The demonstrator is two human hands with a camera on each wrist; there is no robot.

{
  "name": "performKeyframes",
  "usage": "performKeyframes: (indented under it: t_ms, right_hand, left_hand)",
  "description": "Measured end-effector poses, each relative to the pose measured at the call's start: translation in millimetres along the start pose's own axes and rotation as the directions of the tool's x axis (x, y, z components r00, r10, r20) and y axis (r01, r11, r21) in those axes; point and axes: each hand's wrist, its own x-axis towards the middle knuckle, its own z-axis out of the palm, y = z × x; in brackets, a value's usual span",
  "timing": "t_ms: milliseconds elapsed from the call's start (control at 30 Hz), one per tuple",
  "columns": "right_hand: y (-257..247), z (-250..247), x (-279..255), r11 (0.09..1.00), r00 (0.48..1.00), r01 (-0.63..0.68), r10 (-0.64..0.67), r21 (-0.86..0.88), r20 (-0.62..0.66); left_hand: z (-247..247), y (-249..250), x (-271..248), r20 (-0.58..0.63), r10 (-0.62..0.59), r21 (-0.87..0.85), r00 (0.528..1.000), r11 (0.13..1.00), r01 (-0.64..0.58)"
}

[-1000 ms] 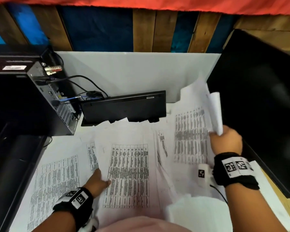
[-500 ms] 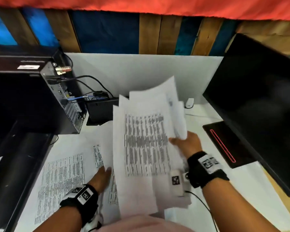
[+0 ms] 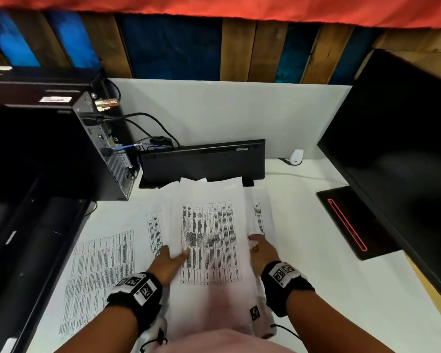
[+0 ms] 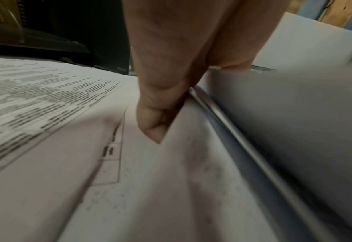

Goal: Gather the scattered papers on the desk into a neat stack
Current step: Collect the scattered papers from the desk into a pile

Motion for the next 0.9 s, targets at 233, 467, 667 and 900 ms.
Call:
performKeyframes:
  t_ms: [233, 467, 667, 900]
  right_hand:
    - [6.9, -33.3, 20.6, 0.971, 0.957, -0.226, 0.205, -0.083, -0.204]
    - [15.3, -24.5, 30.5, 0.969, 0.969, -0.244, 0.243, 0.037, 0.037]
    - [23.5, -23.9, 38.7, 0.959, 0.959, -0.283, 0.283, 0.002, -0.015]
    - [31.9, -21.1, 48.3, 0.953, 0.952, -0.301, 0.3, -0.018, -0.057]
  left_hand:
    - [6.6, -2.9, 0.3, -0.242, 0.148, 0.635, 0.959, 0.771, 0.041]
    - [37.4, 14.7, -2.5, 0.093, 0.205, 0.524, 0.974, 0.822, -0.223]
    - [-45.3, 8.9, -3.0, -0.449, 0.066, 0.281, 0.891, 0.957, 0.071]
    - [-104.0, -64.5, -37.3, -0.684, -0.33, 0.186, 0.65, 0.783, 0.594]
